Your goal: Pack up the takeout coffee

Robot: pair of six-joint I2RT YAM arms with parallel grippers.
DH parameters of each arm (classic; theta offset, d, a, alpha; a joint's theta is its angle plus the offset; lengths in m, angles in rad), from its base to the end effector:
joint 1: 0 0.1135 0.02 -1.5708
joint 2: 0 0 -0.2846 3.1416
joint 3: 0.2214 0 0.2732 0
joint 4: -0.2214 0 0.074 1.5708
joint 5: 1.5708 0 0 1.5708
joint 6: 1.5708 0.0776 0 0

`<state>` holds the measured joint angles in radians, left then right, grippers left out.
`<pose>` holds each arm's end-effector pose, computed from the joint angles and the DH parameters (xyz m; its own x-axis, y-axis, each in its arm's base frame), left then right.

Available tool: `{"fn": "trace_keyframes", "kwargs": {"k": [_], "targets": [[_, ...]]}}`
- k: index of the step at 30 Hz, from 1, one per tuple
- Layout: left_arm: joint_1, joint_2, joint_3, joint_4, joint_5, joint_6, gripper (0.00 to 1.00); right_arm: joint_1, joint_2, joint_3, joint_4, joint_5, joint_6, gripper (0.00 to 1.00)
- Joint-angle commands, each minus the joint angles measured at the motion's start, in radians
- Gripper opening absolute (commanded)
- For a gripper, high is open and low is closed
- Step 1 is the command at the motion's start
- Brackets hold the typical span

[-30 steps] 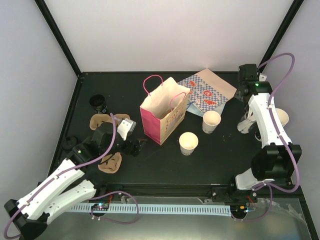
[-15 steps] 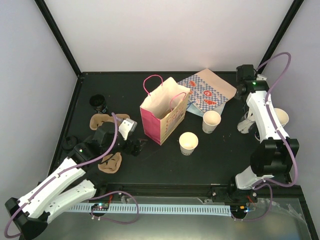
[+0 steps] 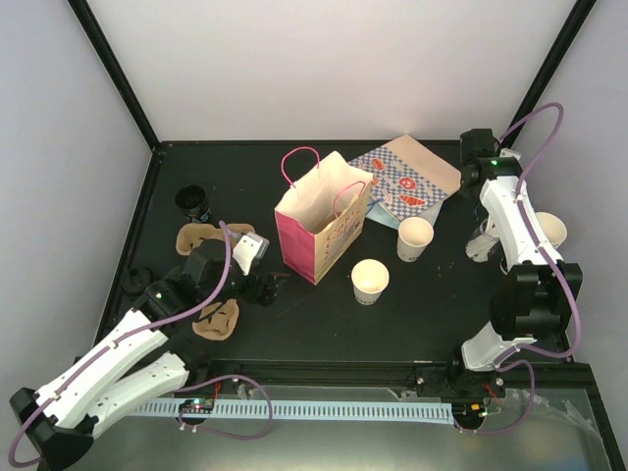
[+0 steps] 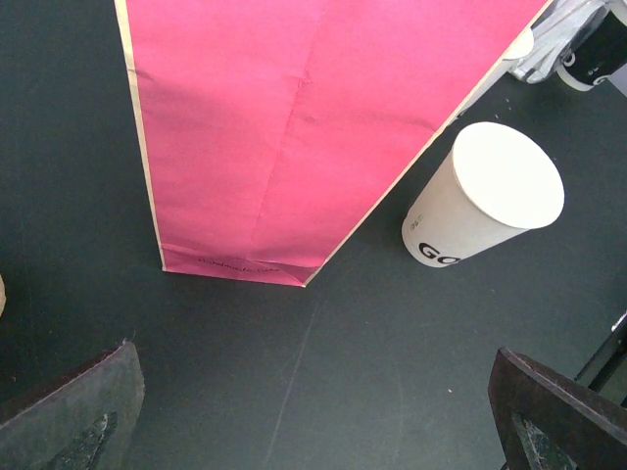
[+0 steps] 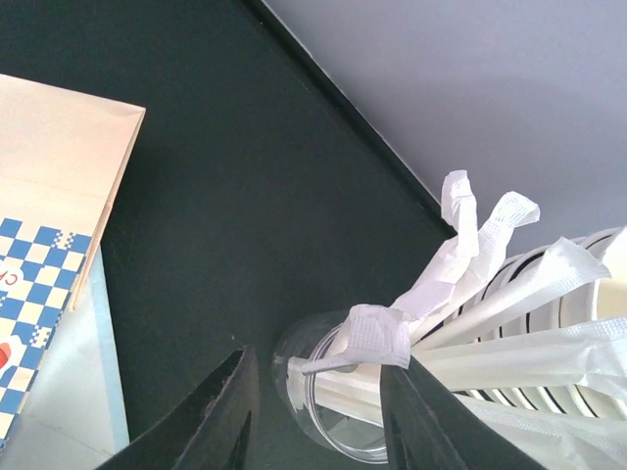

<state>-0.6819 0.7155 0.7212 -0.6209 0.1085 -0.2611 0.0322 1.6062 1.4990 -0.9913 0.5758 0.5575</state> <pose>0.1460 -0.1293 0.2745 -0.6123 0.1666 -0.7728 0.5560 0.7857 -0.2712 0.3659 -0.0305 0.3052 -0.6386 0.4234 -0.6426 0.6581 0.7333 -0.1708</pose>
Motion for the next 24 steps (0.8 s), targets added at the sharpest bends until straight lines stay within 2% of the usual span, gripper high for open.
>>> {"fn": "trace_keyframes", "kwargs": {"k": [1,15,17,24], "targets": [[0.006,-0.001,0.015,-0.010,-0.007,0.016,0.99,-0.005,0.008,-0.003,0.021,0.042,0.019,0.36],[0.007,-0.004,0.014,-0.006,-0.005,0.018,0.99,-0.004,-0.062,0.032,-0.030,0.062,0.013,0.11],[0.007,-0.004,0.013,-0.006,-0.004,0.018,0.99,-0.003,-0.081,0.041,-0.041,0.060,0.015,0.02],[0.007,-0.009,0.011,-0.005,-0.001,0.019,0.99,-0.003,-0.122,0.081,-0.089,0.065,0.005,0.01]]}}
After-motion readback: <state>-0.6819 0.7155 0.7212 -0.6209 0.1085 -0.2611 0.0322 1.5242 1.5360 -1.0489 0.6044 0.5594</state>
